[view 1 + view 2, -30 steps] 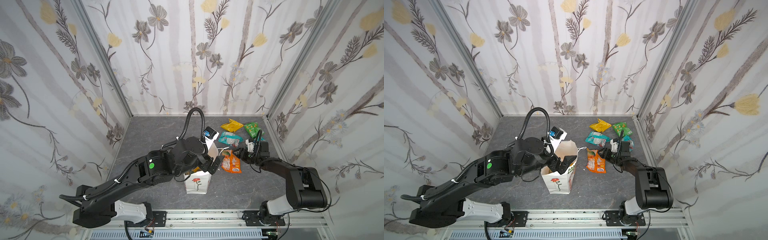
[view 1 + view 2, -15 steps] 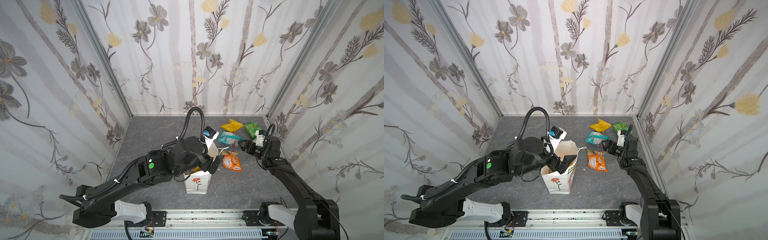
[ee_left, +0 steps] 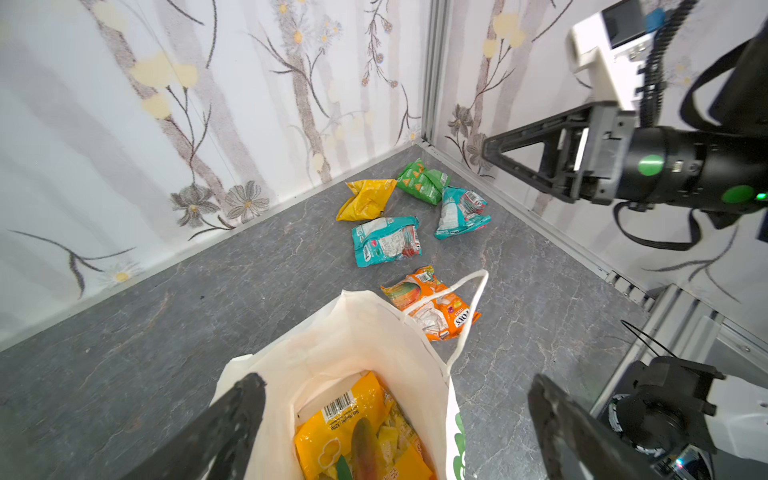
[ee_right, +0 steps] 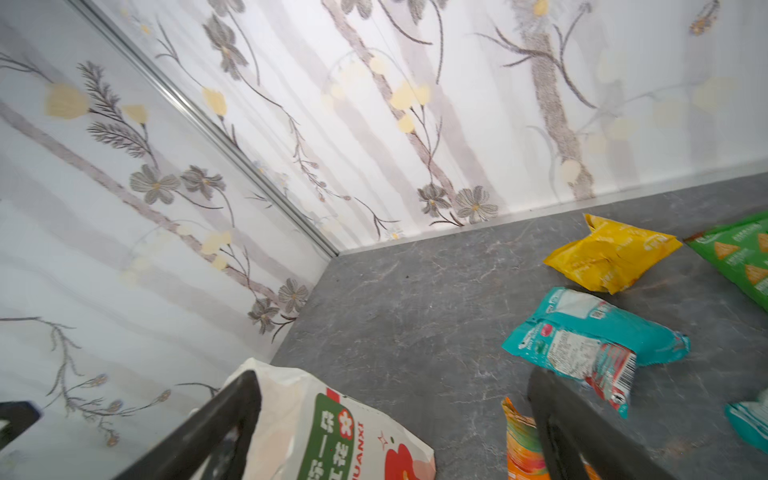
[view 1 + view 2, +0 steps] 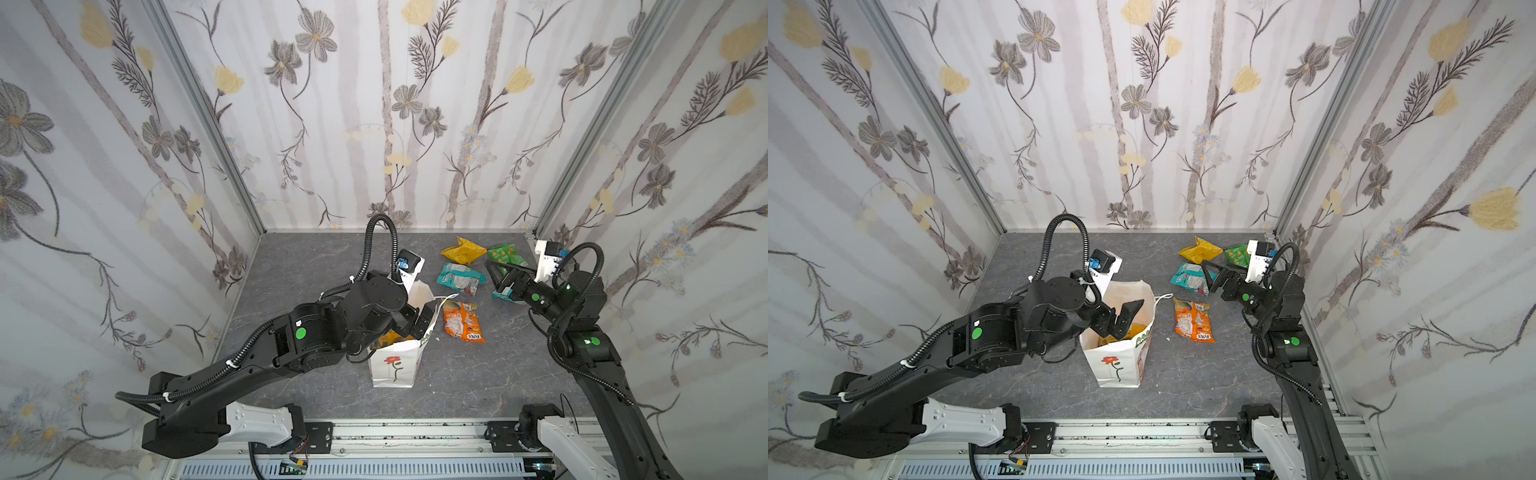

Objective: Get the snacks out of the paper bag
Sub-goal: 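Raise the right gripper back toward the bag while the left gripper lowers, then reach the left gripper down into the bag toward the yellow packet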

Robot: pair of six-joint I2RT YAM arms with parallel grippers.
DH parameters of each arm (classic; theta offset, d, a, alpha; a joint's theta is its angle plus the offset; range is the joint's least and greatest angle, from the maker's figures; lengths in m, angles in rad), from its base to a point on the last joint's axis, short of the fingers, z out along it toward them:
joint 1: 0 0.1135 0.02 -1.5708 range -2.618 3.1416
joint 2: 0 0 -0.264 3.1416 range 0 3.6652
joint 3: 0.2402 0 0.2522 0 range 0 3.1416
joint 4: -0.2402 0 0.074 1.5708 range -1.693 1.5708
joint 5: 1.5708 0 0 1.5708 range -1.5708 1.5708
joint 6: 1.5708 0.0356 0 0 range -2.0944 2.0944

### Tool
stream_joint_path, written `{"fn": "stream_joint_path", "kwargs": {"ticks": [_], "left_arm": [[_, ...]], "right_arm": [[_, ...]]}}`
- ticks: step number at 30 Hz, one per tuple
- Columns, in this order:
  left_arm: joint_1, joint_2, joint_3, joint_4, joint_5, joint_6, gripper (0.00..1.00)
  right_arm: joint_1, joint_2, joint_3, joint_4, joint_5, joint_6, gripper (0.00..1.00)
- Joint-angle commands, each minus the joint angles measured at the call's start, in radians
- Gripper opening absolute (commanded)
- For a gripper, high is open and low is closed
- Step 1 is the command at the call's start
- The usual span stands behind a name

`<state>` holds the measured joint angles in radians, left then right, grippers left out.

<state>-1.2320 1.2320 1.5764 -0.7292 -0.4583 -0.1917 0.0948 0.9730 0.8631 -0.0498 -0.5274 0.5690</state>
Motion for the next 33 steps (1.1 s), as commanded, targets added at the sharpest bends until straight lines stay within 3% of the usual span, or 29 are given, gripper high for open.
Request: {"fn": "stream_joint_path", "kwargs": {"ticks": [1,9,20,25,33], "left_arm": [[0.016,-0.003,-0.006,-0.005,-0.094,-0.038,1.00],[0.087,0.022,-0.021,-0.069,-0.088,-0.101,1.00],[0.172,0.174,0.041,-0.210,0.015,-0.179,0.75],[0.207,0.265,0.068,-0.283,0.144,-0.197,0.71],[0.225,0.382,0.062,-0.373,0.202,-0.245,0.68]], "right_arm": [[0.039,-0.010,0.047,-0.011,-0.079,0.035,0.99],[0.155,0.009,0.140,-0.033,-0.176,0.064,0.99],[0.274,0.029,0.236,-0.228,-0.126,-0.051,0.99],[0.288,0.017,0.241,-0.252,-0.120,-0.064,0.99],[0.290,0.013,0.240,-0.273,-0.101,-0.080,0.99]]}}
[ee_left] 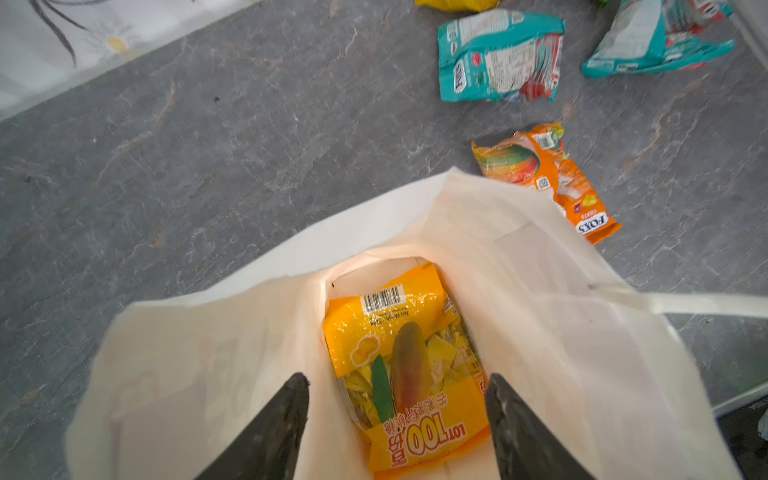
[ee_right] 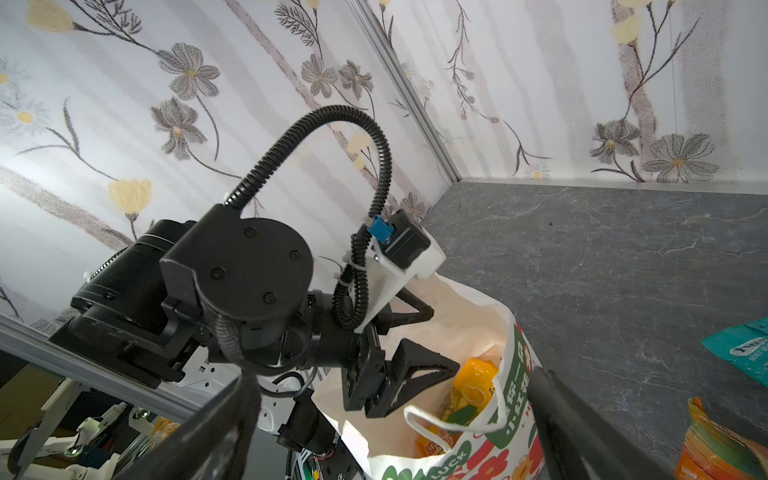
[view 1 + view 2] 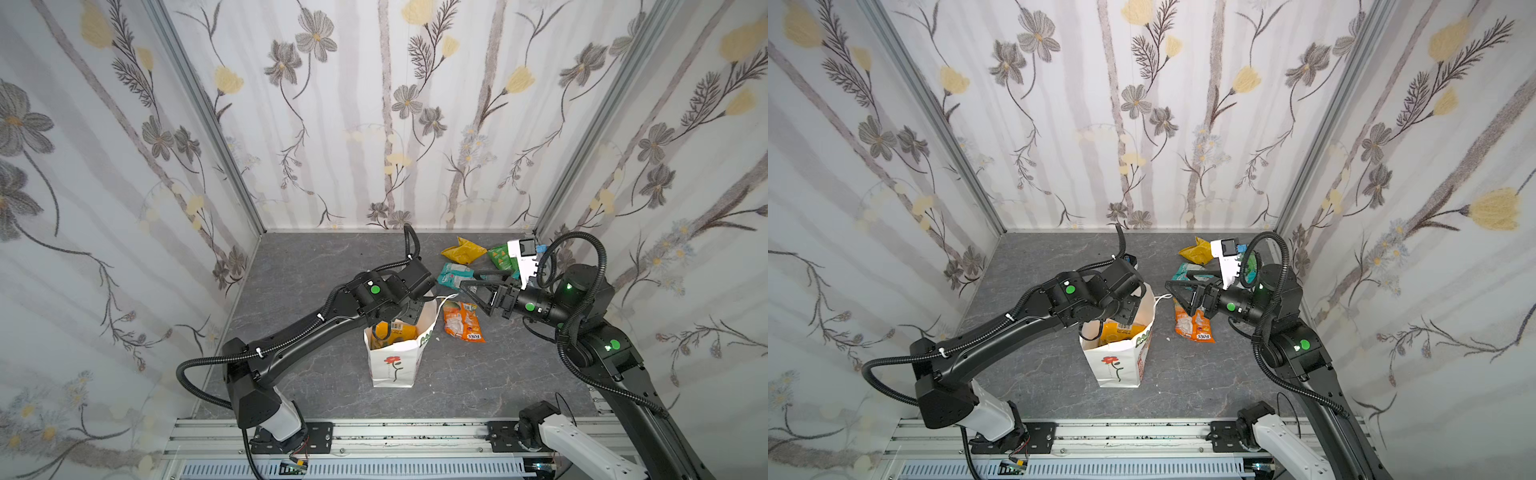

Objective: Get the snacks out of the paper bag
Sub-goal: 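Reach the left gripper down into the bag toward the yellow packet, then close the left gripper on the yellow packet inside the bag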

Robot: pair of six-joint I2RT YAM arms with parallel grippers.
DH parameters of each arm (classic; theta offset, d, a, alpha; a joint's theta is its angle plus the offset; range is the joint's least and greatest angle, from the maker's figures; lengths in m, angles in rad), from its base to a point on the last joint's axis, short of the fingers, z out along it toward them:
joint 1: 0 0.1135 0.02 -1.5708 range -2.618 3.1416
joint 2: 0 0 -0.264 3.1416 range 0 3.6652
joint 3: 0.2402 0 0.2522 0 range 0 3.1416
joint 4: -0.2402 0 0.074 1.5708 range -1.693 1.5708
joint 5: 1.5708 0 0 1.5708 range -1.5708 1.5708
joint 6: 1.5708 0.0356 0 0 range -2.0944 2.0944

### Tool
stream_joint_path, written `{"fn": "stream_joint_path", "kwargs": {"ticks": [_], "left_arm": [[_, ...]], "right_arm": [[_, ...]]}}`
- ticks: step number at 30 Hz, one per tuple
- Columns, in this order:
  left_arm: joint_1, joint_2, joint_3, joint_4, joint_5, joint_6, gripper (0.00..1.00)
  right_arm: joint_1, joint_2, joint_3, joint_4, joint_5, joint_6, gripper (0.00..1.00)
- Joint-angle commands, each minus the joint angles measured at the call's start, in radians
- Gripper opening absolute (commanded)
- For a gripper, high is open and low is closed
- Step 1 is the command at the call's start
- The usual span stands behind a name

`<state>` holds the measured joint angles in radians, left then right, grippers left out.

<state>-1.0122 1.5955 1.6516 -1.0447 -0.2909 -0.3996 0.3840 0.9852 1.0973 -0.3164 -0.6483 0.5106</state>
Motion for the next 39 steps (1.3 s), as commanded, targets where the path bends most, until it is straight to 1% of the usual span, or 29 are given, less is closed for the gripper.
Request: {"fn": "stream_joint_path", "kwargs": {"ticks": [1,3,9,16,19,23,29,35,39], "left_arm": [[0.004,0.025,-0.023,-0.058,0.041,-0.039,0.68],[0.005,0.034,-0.048,-0.048,0.068,-0.033,0.68],[0.004,0.038,-0.137,0.004,0.095,-0.017,0.69],[0.007,0.047,-0.232,0.068,0.101,-0.004,0.70],[0.006,0.068,-0.236,0.064,0.100,-0.011,0.71],[0.007,0.098,-0.236,0.060,0.095,-0.031,0.83],[0.007,0.117,-0.289,0.103,0.135,-0.065,0.86],[0.006,0.157,-0.351,0.156,0.186,-0.114,0.96],[0.006,0.171,-0.404,0.202,0.196,-0.131,1.00]], "right_arm": [[0.001,0.002,0.006,-0.009,0.021,-0.025,0.99],[0.001,0.003,0.003,-0.016,0.028,-0.030,0.99],[0.002,0.003,0.000,-0.025,0.041,-0.037,0.99],[0.004,0.000,0.001,-0.022,0.040,-0.034,1.00],[0.005,-0.003,0.002,-0.020,0.041,-0.034,0.99],[0.003,-0.003,0.004,-0.022,0.039,-0.035,0.99],[0.005,-0.011,-0.002,-0.027,0.040,-0.038,0.99],[0.006,-0.006,-0.003,-0.026,0.037,-0.040,0.99],[0.005,-0.008,-0.001,-0.028,0.038,-0.041,0.99]]}}
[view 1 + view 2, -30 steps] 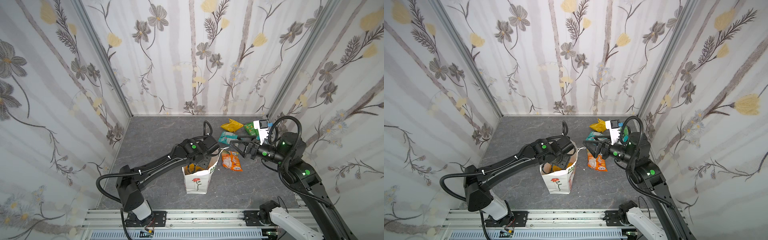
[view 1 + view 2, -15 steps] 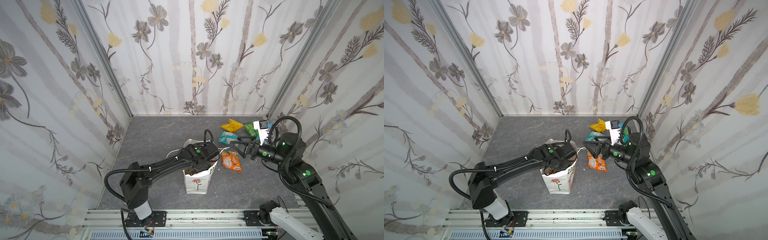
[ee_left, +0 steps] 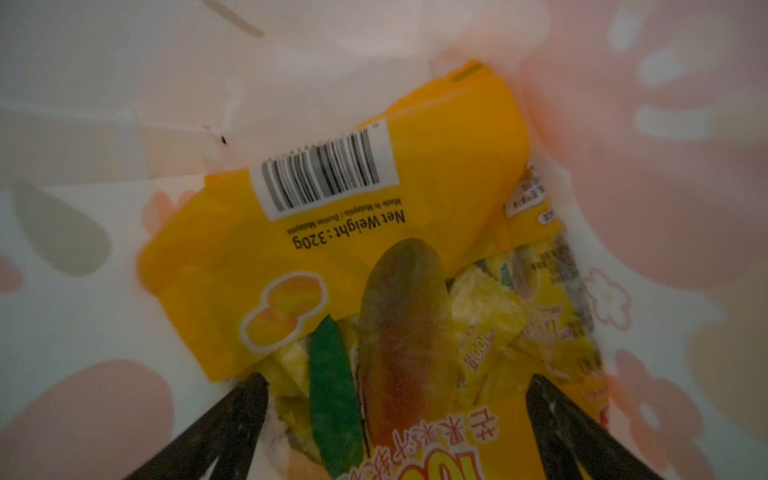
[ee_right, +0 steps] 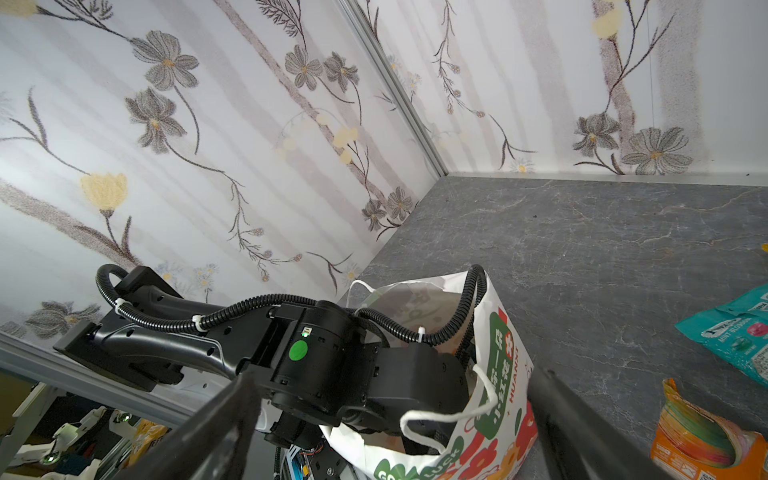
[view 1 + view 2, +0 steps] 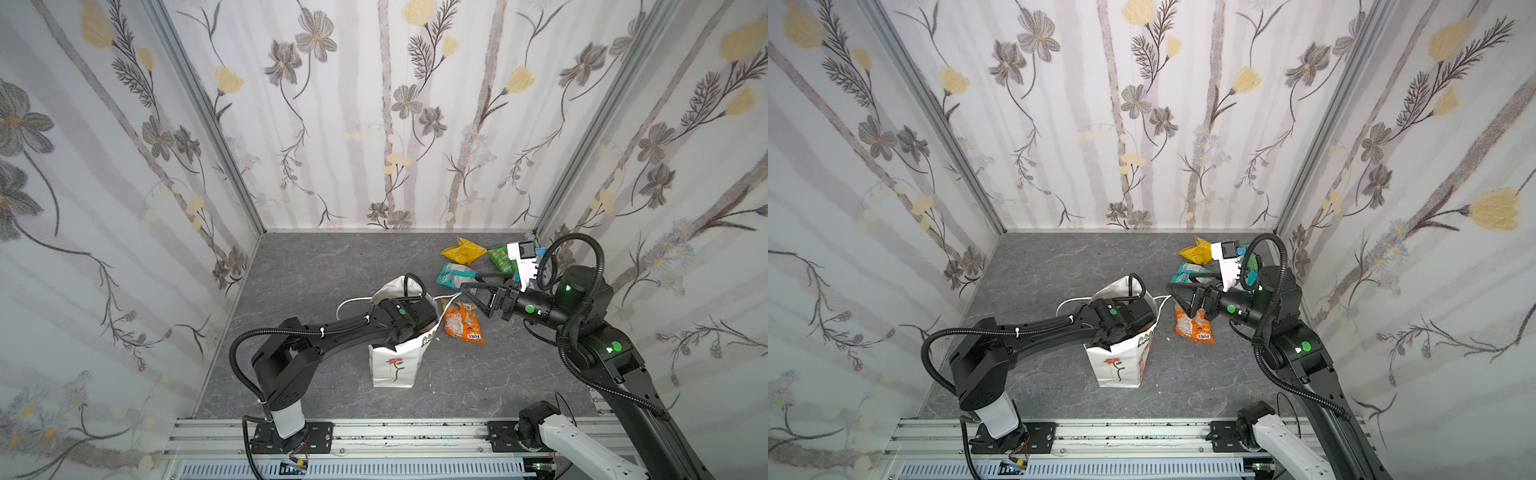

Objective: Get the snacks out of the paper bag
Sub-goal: 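Close the left gripper on the yellow packet inside the bag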

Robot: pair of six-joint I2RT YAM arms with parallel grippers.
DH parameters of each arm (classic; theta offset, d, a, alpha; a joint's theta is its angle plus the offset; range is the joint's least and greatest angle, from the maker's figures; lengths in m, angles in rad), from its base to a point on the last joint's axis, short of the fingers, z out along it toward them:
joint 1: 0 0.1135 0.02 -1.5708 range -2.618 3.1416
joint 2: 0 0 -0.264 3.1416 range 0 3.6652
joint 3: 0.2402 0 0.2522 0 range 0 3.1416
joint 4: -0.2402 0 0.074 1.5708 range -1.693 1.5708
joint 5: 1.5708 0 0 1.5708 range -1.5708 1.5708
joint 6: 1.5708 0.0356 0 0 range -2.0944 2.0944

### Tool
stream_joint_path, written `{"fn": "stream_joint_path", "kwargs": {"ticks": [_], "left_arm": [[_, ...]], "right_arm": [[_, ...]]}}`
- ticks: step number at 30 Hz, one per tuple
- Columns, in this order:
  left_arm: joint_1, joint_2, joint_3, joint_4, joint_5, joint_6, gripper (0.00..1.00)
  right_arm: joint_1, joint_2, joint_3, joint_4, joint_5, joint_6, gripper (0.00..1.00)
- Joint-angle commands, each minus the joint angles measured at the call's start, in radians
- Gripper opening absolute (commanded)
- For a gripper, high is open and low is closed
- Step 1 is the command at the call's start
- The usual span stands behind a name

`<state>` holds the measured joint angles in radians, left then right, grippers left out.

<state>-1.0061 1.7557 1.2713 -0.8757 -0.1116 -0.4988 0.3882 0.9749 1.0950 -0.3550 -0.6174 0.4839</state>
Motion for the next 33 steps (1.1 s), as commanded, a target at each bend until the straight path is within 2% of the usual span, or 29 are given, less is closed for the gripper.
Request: {"fn": "stream_joint_path", "kwargs": {"ticks": [1,13,17,24,33], "left_arm": [[0.000,0.016,-0.036,0.043,0.015,-0.035,1.00],[0.001,0.116,-0.181,0.207,0.049,-0.085,0.98],[0.001,0.124,-0.200,0.234,0.047,-0.096,0.80],[0.001,0.111,-0.192,0.227,0.042,-0.094,0.42],[0.002,0.056,-0.183,0.221,0.038,-0.091,0.06]], "right_arm": [[0.001,0.002,0.002,0.010,0.007,-0.016,0.99],[0.002,0.001,0.000,0.005,0.010,-0.017,0.99],[0.003,0.002,0.000,0.004,0.011,-0.016,0.99],[0.003,0.002,-0.005,0.002,0.020,-0.016,0.99],[0.003,0.011,-0.048,0.016,0.030,-0.010,0.99]]}}
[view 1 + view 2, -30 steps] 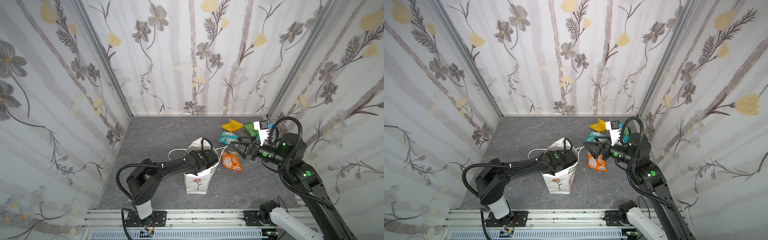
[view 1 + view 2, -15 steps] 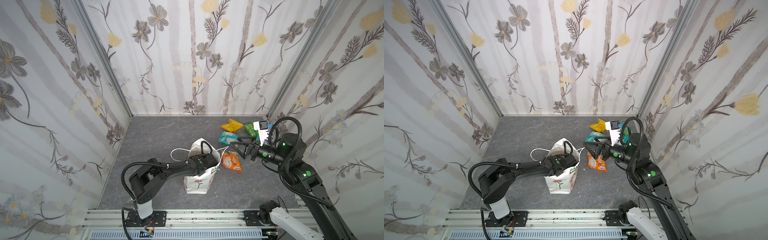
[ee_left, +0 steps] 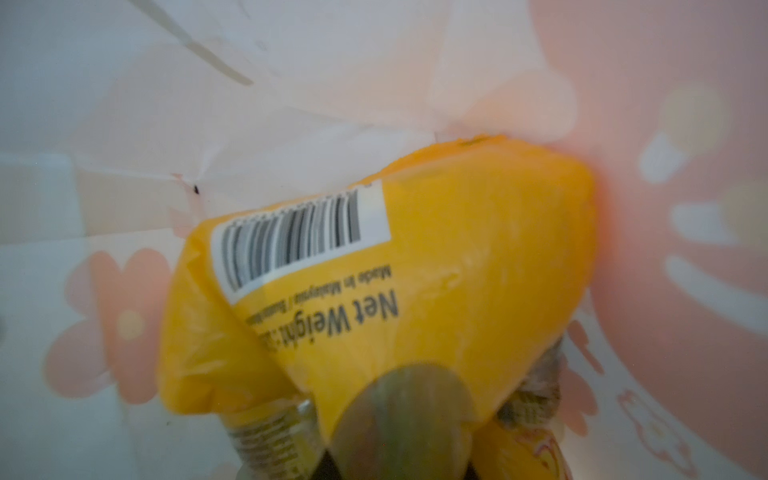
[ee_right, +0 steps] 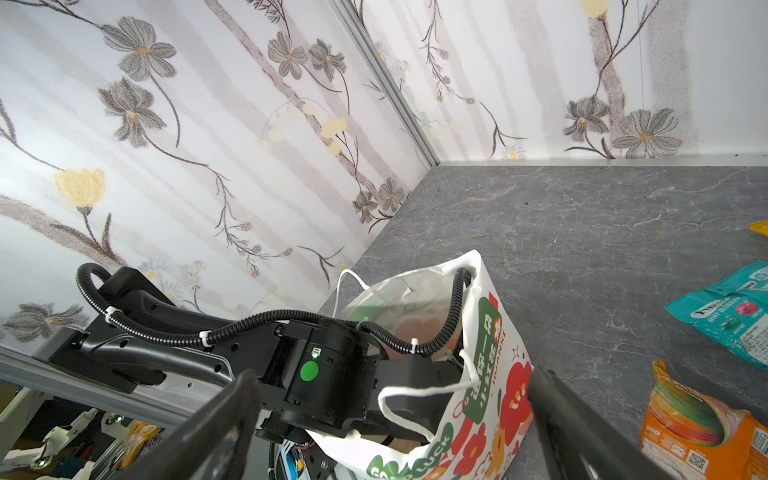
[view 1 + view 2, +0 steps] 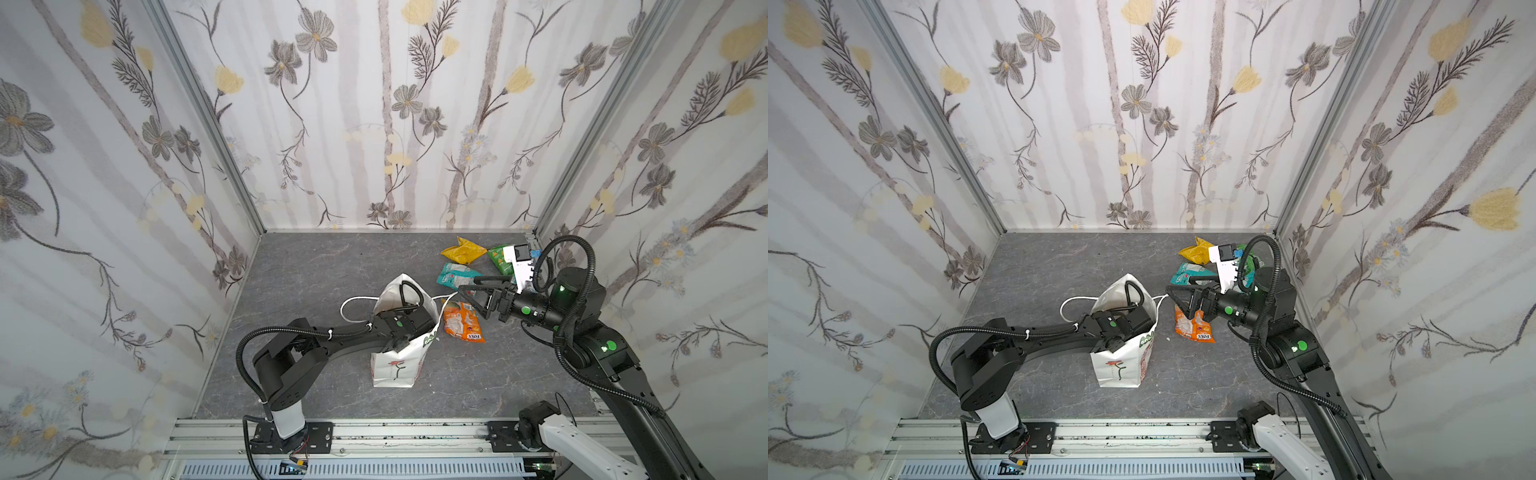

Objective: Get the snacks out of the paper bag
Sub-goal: 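Close the left gripper on the yellow packet inside the bag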

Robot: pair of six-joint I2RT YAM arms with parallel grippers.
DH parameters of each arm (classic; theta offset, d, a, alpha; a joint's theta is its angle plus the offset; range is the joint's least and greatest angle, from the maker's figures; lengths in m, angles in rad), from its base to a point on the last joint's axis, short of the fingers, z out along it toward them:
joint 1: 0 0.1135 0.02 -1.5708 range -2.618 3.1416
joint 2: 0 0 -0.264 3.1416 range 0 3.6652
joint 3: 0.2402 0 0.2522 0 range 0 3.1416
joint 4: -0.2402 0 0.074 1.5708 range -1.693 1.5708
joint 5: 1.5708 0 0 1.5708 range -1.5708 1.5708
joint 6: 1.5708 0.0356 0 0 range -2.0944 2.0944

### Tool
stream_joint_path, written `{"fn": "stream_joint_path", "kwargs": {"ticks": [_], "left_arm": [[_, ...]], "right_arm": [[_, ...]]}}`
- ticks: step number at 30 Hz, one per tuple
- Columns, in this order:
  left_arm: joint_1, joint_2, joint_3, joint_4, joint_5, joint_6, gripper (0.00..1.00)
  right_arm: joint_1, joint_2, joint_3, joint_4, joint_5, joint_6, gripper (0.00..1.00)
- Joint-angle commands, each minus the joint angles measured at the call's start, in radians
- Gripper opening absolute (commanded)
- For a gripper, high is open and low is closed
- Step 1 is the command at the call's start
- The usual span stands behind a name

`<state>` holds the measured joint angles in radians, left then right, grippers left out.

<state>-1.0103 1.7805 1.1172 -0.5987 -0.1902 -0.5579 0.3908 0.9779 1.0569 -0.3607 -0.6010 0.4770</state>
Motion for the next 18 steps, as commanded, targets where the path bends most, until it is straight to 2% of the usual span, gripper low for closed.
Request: {"fn": "stream_joint_path", "kwargs": {"ticks": [1,2,18], "left_arm": [[0.006,0.025,-0.029,-0.058,0.115,-0.032,0.02],[0.007,0.018,-0.028,-0.059,0.112,-0.032,0.00],[0.006,-0.049,0.010,-0.106,0.080,-0.017,0.00]], "right_arm": [[0.000,0.010,-0.016,0.023,0.012,-0.005,0.99],[0.000,0.012,-0.021,0.023,0.012,-0.005,0.99],[0.009,0.070,-0.093,0.024,-0.019,-0.037,0.99]]}}
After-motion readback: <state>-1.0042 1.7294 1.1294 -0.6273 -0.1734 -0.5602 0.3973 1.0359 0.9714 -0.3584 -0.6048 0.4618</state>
